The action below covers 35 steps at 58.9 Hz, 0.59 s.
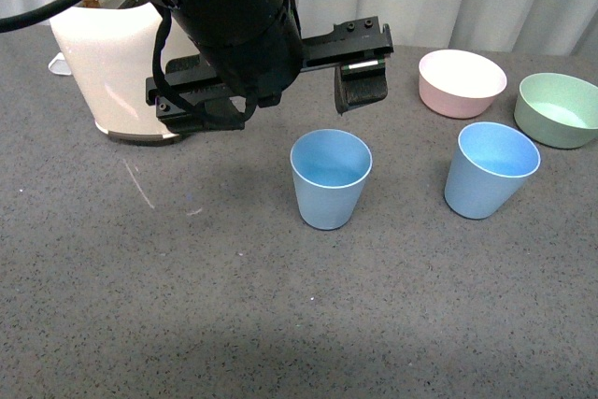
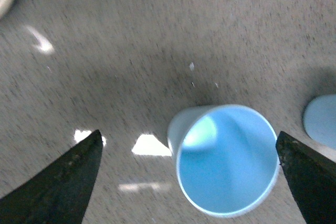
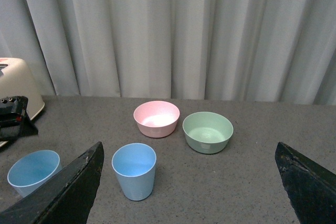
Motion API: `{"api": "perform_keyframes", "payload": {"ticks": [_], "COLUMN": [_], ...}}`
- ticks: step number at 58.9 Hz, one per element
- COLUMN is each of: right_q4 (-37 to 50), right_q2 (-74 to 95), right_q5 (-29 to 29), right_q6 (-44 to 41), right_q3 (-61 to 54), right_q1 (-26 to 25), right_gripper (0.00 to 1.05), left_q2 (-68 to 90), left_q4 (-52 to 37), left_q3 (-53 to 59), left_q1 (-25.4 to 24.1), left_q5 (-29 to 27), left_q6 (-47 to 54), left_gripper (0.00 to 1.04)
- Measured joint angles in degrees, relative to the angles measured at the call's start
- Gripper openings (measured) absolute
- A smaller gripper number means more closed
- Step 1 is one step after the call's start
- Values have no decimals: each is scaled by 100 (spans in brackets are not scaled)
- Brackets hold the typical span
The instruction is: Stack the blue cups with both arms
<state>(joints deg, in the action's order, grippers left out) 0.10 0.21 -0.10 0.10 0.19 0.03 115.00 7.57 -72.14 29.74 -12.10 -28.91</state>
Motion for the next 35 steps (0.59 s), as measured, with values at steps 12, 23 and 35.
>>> {"api": "perform_keyframes", "payload": {"ticks": [12,23,35], "right_q4": [-2,0,0], "right_q2": [0,0,0], "right_q5": [11,0,4], "right_q6": [0,0,0], "right_q3": [0,0,0], "right_q1": [0,0,0], "right_gripper": [95,95,95], "left_q2": [-651,-2131,-2959], "left_q4": [-5718,-7519,-7460], "left_q3": [2874,4371,5497], "left_q1": [-420,-1043,-1526], "left_q5": [-1152,-706,-197], "left_q6": [2155,2688,2791], "left_gripper": [62,30,4]}}
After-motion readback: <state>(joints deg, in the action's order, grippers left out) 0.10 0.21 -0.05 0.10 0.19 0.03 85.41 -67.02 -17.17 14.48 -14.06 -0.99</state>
